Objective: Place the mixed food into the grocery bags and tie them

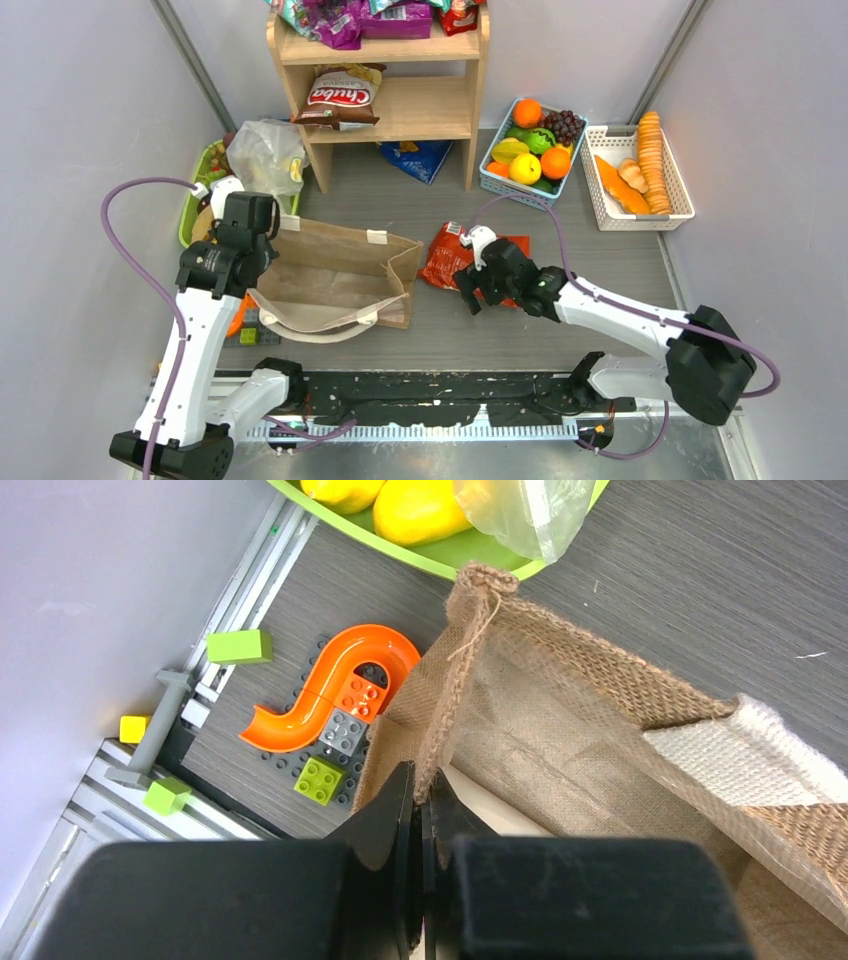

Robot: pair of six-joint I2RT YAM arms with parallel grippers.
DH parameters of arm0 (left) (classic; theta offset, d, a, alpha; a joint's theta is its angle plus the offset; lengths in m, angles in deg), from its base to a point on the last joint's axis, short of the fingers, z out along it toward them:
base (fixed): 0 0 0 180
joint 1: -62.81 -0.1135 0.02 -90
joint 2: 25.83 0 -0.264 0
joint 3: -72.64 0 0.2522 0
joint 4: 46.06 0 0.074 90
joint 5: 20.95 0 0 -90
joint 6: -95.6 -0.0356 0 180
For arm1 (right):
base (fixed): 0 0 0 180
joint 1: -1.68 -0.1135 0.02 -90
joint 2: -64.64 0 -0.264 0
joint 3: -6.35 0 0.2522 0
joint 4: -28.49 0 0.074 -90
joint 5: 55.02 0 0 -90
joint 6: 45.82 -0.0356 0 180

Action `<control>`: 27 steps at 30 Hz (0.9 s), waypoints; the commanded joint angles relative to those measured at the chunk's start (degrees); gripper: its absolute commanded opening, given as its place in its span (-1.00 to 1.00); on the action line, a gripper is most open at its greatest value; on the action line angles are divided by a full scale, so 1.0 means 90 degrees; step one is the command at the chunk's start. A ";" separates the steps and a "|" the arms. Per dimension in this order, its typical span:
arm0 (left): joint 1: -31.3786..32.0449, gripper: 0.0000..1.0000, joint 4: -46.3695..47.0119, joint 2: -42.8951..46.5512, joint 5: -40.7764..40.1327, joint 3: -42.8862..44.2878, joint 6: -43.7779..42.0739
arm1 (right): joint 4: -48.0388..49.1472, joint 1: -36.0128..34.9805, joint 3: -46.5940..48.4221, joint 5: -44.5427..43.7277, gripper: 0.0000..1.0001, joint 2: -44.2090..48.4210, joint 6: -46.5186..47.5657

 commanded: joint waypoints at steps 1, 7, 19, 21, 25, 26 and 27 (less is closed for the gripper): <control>-0.0038 -1.00 0.0309 0.0008 0.0116 0.0183 0.0039 | -0.0333 -0.0083 0.0775 -0.0402 0.91 -0.0635 0.0308; -0.0038 -1.00 0.0334 -0.0050 0.0253 0.0168 -0.0035 | -0.1023 -0.0098 0.1692 -0.0124 0.94 -0.2111 0.0447; -0.0038 -1.00 0.0509 -0.0196 0.1140 0.0075 -0.0094 | -0.0820 0.0037 0.1933 -0.0960 -0.89 -0.0534 0.0028; -0.0029 -1.00 0.0541 -0.0257 0.1488 0.0101 -0.0070 | -0.0907 0.0164 0.2064 -0.0964 -0.90 0.0061 0.0030; 0.0066 -1.00 0.0593 -0.0390 0.2048 0.0205 0.0102 | -0.1299 0.0395 0.2693 -0.0864 -0.90 0.0884 0.0173; 0.0105 -1.00 0.0602 -0.0423 0.2176 0.0251 0.0174 | -0.1371 0.0424 0.2989 -0.0778 -0.90 0.0976 0.0210; 0.0144 -1.00 0.0614 -0.0469 0.2342 0.0305 0.0236 | -0.1491 0.0451 0.3138 -0.0715 -0.90 0.1113 0.0304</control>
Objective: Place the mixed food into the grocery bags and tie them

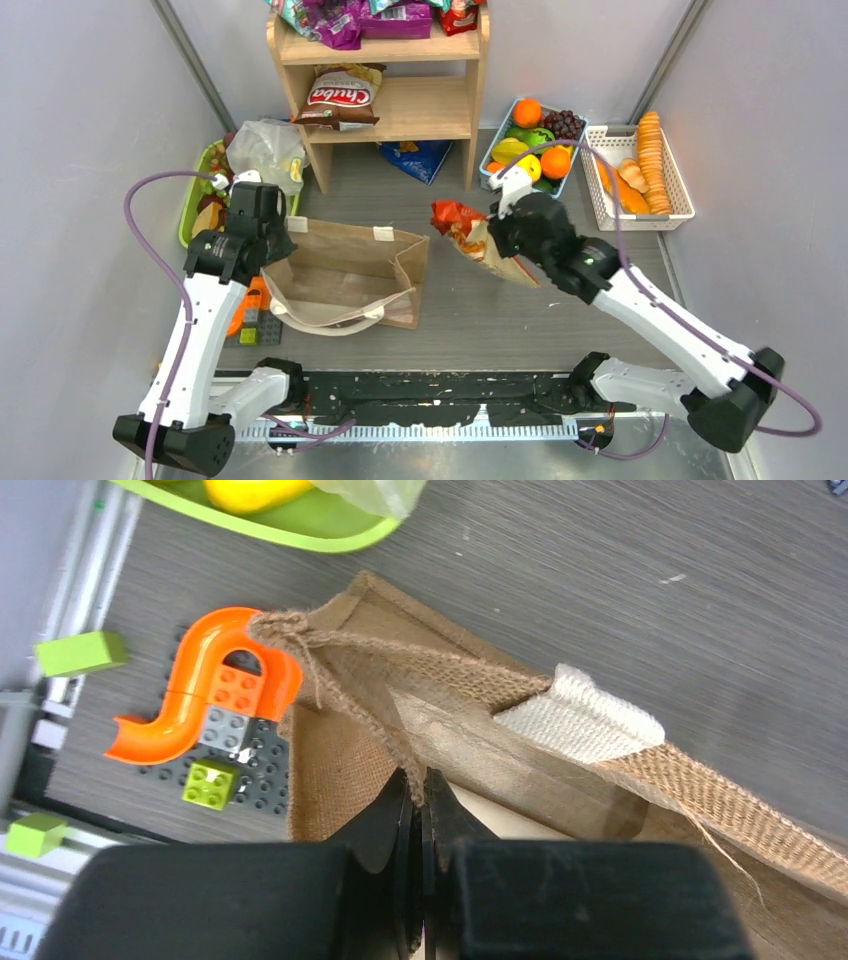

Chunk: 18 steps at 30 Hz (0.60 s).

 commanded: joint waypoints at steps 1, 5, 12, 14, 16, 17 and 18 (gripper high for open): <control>0.0159 -1.00 0.0227 -0.0161 0.1030 0.0346 0.0326 | -0.0175 0.0131 0.1279 0.0237 -0.90 0.0661 0.0203; 0.0454 -1.00 0.0190 -0.0487 0.1507 0.0763 0.0524 | -0.0489 0.0133 0.2420 0.0939 -0.90 0.0653 0.0316; 0.0596 -1.00 0.0089 -0.0940 0.1731 0.1204 0.0582 | -0.0646 0.0139 0.3839 0.1981 -0.90 0.0224 0.0156; 0.0596 -1.00 0.0015 -0.1042 0.1664 0.1302 0.0530 | -0.0462 0.0142 0.4126 0.2312 -0.90 0.0128 0.0051; 0.0597 -1.00 -0.0020 -0.1118 0.1617 0.1371 0.0492 | -0.0352 0.0138 0.4540 0.2661 -0.90 -0.0070 -0.0068; 0.0597 -1.00 -0.0026 -0.1154 0.1610 0.1401 0.0481 | -0.0309 0.0137 0.4692 0.2911 -0.90 -0.0248 -0.0168; 0.0596 -1.00 -0.0024 -0.1186 0.1610 0.1408 0.0466 | -0.0284 0.0142 0.5028 0.3035 -0.90 -0.0344 -0.0234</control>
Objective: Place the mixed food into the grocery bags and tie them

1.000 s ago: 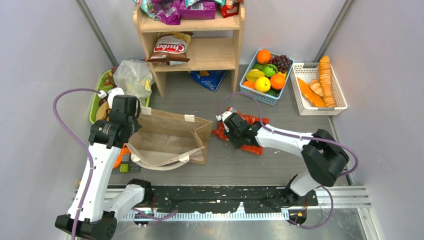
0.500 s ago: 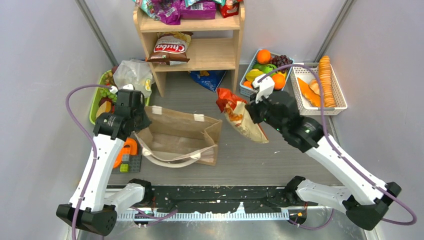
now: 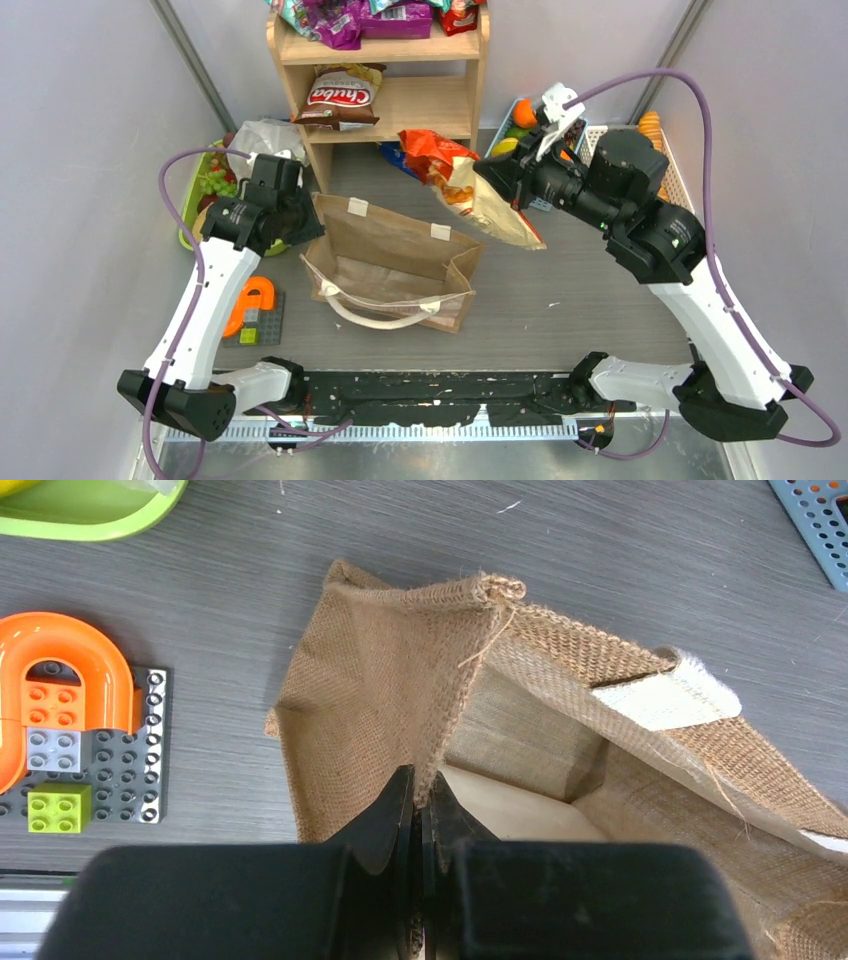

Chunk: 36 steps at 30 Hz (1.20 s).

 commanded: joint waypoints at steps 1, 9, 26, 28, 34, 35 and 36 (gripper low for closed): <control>0.0006 -1.00 0.0044 -0.0096 0.0076 0.0369 -0.0058 | 0.0646 -0.0002 0.1107 0.1316 -0.90 -0.0502 -0.0465; -0.0011 -1.00 -0.0292 -0.0268 -0.0303 0.0634 -0.0562 | 0.1888 -0.0153 0.1963 0.2588 -0.90 -0.1397 -0.1508; -0.0140 -1.00 -0.0040 0.0291 -0.0179 -0.0050 -0.0754 | 0.3462 -0.0604 -0.1128 0.1936 -0.90 -0.1429 -0.1954; -0.0154 -1.00 -0.0035 0.0397 -0.0307 -0.0135 -0.0780 | 0.3028 -0.0609 -0.1325 0.1758 -0.89 -0.1309 -0.1698; -0.0228 -0.99 0.0177 0.0719 -0.0477 -0.0483 -0.0759 | 0.1683 -0.0602 -0.1037 0.1413 0.36 -0.1353 -0.0815; -0.0228 -0.99 0.0217 0.0762 -0.0442 -0.0557 -0.0743 | 0.1477 -0.0603 -0.0943 0.1346 0.44 -0.1432 -0.0691; -0.0223 -0.98 0.0259 0.0784 -0.0413 -0.0626 -0.0731 | 0.1435 -0.0603 -0.0785 0.1313 0.45 -0.1457 -0.0652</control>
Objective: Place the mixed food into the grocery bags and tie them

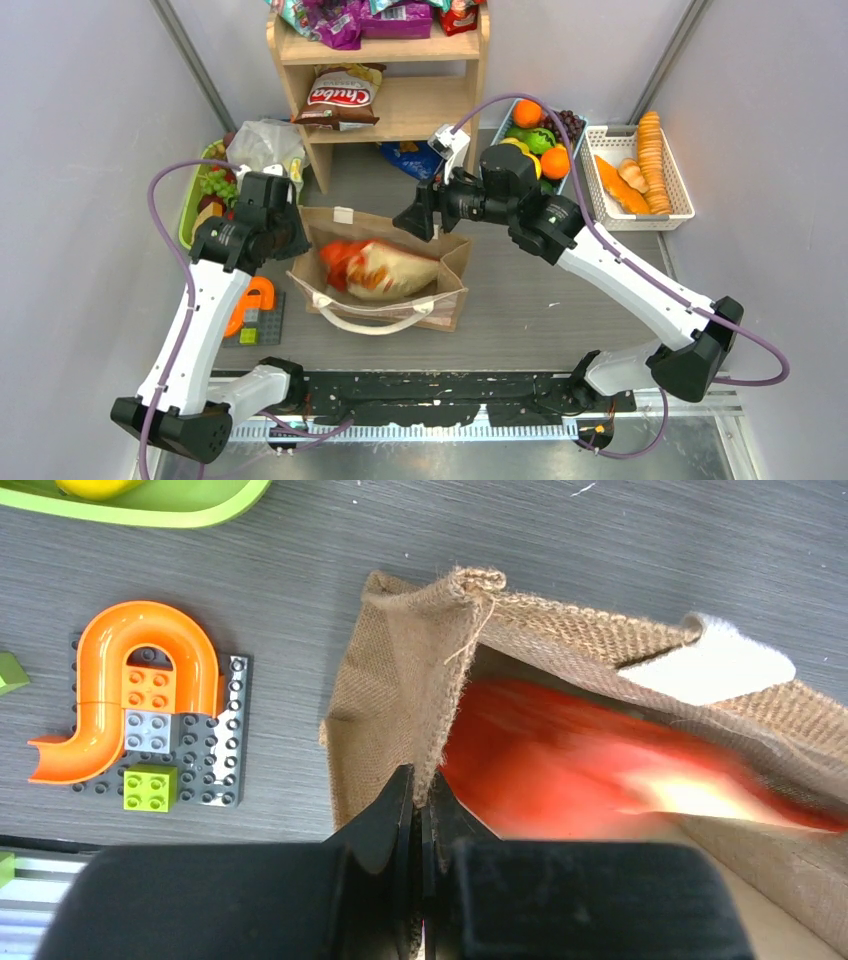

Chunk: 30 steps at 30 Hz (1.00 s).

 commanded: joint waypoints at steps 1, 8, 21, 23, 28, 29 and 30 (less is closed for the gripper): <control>-0.0043 -0.98 0.0501 0.0256 0.0004 -0.0236 -0.0023 | -0.0540 -0.0038 0.0679 -0.0367 0.47 0.0089 0.0676; -0.0044 -0.98 0.0445 0.0402 -0.0090 -0.0541 0.0024 | 0.0397 0.0060 0.1006 -0.1343 0.54 -0.0292 0.0559; -0.0044 -0.98 0.0826 0.0911 -0.0061 -0.1057 -0.0222 | 0.3130 0.0342 0.1888 -0.2951 0.91 -0.2477 -0.0760; -0.0043 -0.95 0.0963 0.1045 -0.0007 -0.1219 -0.0232 | 0.3196 0.0377 0.2262 -0.2989 0.91 -0.3052 -0.0751; -0.0043 -0.90 0.1184 0.1286 0.0094 -0.1549 -0.0073 | 0.3054 0.0442 0.3185 -0.2857 0.90 -0.3894 -0.0548; -0.0043 -0.91 0.1196 0.1296 0.0113 -0.1575 -0.0050 | 0.3055 0.0470 0.3389 -0.2851 0.90 -0.4096 -0.0530; -0.0044 -0.91 0.1205 0.1293 0.0137 -0.1613 -0.0013 | 0.3051 0.0479 0.3485 -0.2836 0.90 -0.4187 -0.0517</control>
